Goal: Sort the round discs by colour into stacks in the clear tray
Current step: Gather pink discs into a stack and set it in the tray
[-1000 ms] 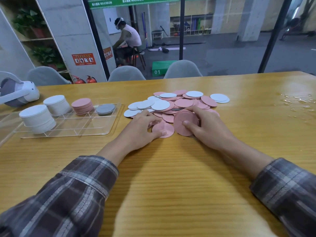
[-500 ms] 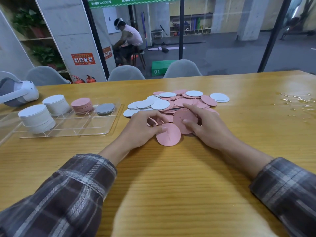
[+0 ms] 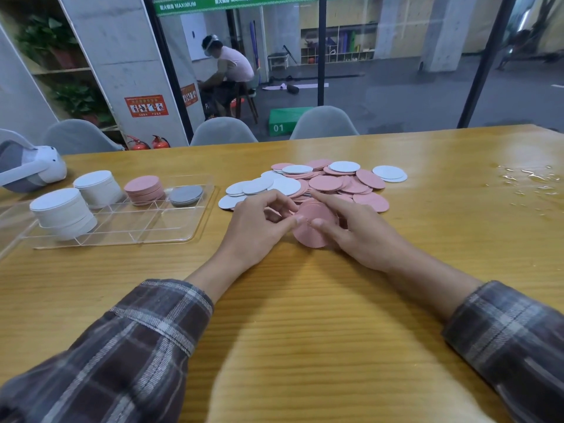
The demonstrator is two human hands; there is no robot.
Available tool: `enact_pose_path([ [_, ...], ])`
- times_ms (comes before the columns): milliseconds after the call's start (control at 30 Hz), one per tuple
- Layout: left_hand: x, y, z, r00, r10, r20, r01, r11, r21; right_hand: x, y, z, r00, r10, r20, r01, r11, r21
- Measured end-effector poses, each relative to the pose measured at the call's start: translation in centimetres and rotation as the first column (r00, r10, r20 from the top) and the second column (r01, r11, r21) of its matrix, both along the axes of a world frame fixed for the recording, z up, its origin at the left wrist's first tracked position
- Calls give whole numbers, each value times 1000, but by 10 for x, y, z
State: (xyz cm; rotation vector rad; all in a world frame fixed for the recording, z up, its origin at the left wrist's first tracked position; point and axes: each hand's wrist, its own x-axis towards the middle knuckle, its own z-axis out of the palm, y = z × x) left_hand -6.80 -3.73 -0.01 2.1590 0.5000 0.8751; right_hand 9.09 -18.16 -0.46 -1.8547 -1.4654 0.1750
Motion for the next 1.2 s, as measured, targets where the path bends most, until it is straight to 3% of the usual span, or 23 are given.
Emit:
enact_pose_path([
  [67,1,-1,0,1000,-7,-10,7,1000,12,-2,-1,0,998,2,68,-2,1000,-7],
  [200,-2,7,2,999,34,-21,-33,998,58,-2,-2,1,998,-29,58,28,999,20],
  [367,-14,29,-6,963,128,-238,-72,971,229,3,-4,3,997,-72,32,72,997,13],
  [500,-14,34,-8,950,155,-273,-68,951,302,4,-5,2,996,-79,35,79,997,4],
  [833,-10,11,-3,970,-114,-216,174,942,287,14,-3,-2,987,-159,30,158,987,35],
  [1033,-13,26,-3,942,86,-326,1,966,258,13,-3,-2,988,-151,19,151,989,3],
  [1200,-12,22,0,940,67,-334,-1,981,194,12,-3,0,988,-154,25,154,988,-1],
])
